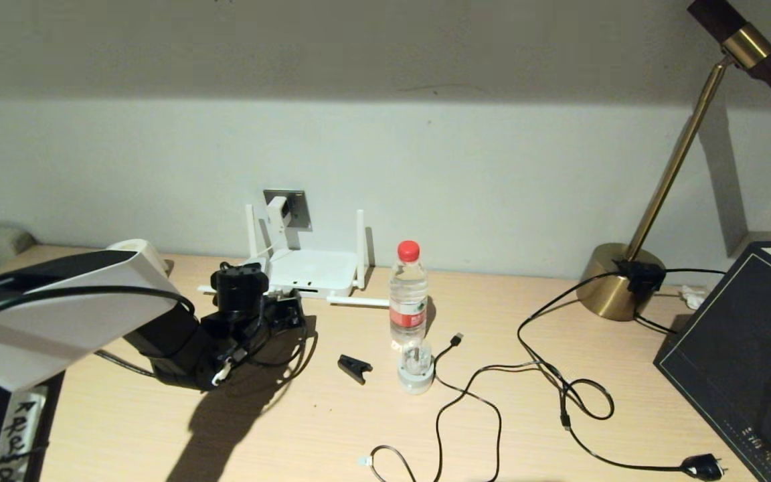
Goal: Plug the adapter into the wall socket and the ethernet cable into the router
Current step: Plug cable into router interface
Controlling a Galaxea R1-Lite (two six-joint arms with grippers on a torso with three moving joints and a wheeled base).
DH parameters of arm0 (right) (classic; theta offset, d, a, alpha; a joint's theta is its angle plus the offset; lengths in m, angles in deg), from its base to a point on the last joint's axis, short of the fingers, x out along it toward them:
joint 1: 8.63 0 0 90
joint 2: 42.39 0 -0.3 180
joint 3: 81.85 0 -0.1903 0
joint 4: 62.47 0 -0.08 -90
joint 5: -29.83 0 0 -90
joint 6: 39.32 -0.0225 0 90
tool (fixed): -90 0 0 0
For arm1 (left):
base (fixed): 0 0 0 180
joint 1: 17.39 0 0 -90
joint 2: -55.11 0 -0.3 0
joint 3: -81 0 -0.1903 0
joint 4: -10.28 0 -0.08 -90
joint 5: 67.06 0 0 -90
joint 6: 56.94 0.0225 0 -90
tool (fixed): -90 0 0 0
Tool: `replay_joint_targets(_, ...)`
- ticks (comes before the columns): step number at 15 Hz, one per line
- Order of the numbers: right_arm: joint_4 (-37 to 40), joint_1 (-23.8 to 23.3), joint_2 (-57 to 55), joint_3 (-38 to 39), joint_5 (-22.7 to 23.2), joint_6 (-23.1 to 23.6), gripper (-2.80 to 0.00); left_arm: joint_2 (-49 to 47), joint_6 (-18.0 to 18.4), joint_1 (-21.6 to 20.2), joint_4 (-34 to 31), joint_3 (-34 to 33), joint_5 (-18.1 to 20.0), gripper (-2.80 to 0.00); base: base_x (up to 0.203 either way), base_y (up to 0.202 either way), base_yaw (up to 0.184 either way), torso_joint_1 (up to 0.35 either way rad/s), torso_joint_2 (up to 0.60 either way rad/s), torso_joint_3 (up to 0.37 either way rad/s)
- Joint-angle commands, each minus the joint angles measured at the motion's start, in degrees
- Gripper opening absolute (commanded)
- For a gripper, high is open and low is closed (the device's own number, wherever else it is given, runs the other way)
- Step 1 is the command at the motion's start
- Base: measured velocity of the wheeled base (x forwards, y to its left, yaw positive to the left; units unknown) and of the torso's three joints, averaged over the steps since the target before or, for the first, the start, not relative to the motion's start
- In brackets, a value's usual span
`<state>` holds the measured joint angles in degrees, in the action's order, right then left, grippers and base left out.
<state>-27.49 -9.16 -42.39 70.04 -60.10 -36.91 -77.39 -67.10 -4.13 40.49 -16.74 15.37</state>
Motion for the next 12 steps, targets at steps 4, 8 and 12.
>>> replay_joint_targets(4, 0.1, 0.0, -0.1, 0.0, 0.0, 0.0, -2.8, 0.2, 0.0, 0.0, 0.3, 0.2, -0.1, -2.8, 0.0, 0.0, 0.0, 0.0, 0.0, 0.0)
replay_joint_targets(8, 0.1, 0.0, -0.1, 0.0, 0.0, 0.0, -2.8, 0.3, 0.0, -0.1, 0.2, 0.3, 0.0, -2.8, 0.0, 0.0, 0.0, 0.0, 0.0, 0.0)
replay_joint_targets(12, 0.1, 0.0, -0.1, 0.0, 0.0, 0.0, -2.8, 0.1, 0.0, -0.1, 0.2, 0.3, -0.1, -2.8, 0.0, 0.0, 0.0, 0.0, 0.0, 0.0)
